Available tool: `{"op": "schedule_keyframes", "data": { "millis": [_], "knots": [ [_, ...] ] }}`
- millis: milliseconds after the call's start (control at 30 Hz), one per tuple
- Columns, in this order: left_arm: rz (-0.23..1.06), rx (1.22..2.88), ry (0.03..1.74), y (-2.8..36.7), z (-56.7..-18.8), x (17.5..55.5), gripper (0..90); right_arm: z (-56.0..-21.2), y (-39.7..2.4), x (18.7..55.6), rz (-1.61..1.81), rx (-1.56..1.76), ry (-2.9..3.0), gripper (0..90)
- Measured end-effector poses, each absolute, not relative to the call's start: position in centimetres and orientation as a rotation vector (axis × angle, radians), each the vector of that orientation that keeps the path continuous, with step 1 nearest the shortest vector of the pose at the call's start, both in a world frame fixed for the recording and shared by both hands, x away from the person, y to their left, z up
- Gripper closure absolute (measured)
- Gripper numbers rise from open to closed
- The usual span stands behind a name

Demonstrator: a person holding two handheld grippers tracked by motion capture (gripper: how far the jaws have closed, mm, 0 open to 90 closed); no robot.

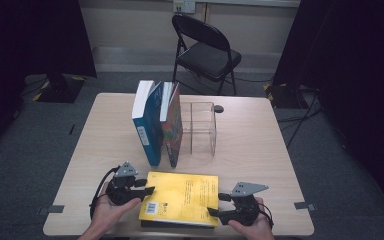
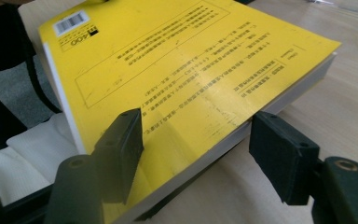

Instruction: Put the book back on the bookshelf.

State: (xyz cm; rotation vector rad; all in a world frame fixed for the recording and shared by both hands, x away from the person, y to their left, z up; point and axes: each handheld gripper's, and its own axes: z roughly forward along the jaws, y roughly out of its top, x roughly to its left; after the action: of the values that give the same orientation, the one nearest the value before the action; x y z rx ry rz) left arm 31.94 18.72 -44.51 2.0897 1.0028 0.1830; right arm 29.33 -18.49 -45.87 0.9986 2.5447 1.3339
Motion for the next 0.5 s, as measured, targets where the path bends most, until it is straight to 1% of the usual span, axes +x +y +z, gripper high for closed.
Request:
{"op": "schedule_keyframes", "data": {
  "millis": [200,267,300,333,367,433,500],
  "knots": [
    [0.145,2.091,0.985,19.4,-44.5,31.5,55.9,-45.7,-18.0,30.8,1.318,0.995,2.524,36.5],
    [0.153,2.097,0.977,19.2,-44.4,31.8,52.7,-45.6,-17.8,30.8,1.309,0.986,2.513,36.3],
    [0.156,2.1,0.981,19.1,-44.4,32.2,49.7,-45.6,-17.9,30.8,1.321,0.989,2.511,33.2],
    [0.166,2.104,0.98,19.1,-44.4,32.5,46.9,-45.7,-18.0,30.7,1.35,1.002,2.531,26.8],
    [0.18,2.098,0.989,19.0,-44.4,33.0,45.7,-45.8,-18.1,30.6,1.359,1.013,2.537,24.2],
    [0.184,2.093,1.012,18.9,-44.4,34.1,45.2,-45.9,-18.2,30.0,1.358,1.013,2.549,21.1],
    [0.201,2.095,1.008,18.8,-44.3,35.3,45.7,-46.0,-18.1,29.2,1.352,0.998,2.56,20.7]
  ]
}}
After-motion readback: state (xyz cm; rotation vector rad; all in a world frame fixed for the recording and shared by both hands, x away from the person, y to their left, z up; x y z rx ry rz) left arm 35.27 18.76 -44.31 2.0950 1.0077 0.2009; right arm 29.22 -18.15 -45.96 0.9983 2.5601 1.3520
